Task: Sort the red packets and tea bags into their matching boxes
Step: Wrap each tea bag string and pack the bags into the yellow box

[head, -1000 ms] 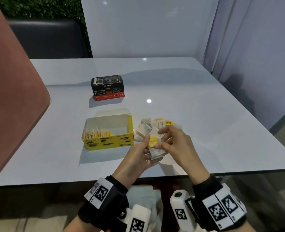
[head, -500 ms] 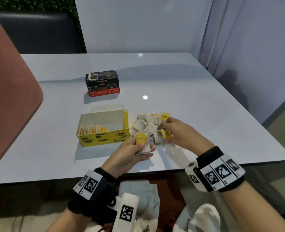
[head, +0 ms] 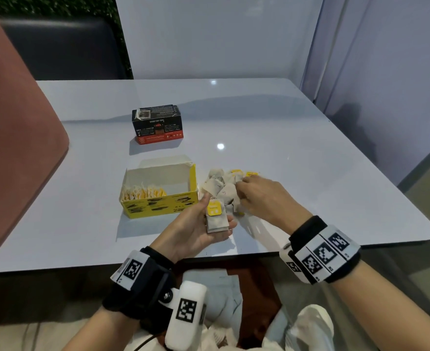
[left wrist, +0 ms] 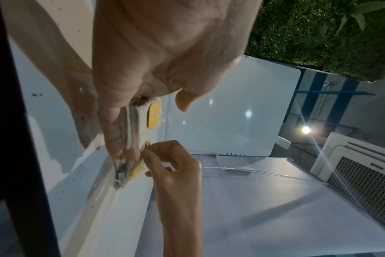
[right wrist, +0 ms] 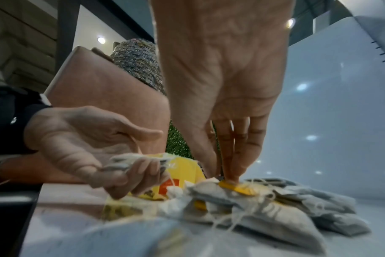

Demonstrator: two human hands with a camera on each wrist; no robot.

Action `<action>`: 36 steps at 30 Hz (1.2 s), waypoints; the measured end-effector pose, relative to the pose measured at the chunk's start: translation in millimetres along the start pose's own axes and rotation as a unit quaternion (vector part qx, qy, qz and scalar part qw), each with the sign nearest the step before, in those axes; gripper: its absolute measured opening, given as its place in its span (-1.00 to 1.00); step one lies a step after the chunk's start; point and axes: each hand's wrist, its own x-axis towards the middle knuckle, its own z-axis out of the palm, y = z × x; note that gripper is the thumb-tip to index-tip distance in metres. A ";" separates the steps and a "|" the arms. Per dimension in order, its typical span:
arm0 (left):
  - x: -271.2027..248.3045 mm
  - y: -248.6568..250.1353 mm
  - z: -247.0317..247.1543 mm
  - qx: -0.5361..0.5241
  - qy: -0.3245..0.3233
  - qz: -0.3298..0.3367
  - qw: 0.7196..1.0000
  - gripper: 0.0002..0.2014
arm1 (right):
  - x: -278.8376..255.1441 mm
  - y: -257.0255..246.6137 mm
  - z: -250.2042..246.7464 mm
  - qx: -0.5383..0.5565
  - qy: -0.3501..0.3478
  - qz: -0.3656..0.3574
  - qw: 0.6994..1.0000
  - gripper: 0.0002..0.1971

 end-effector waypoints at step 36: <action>0.8 6.6 8.4 -0.043 -0.116 -0.023 0.992 -0.55 | -53.0 -17.0 -4.5 0.026 0.201 -0.169 0.965 -0.87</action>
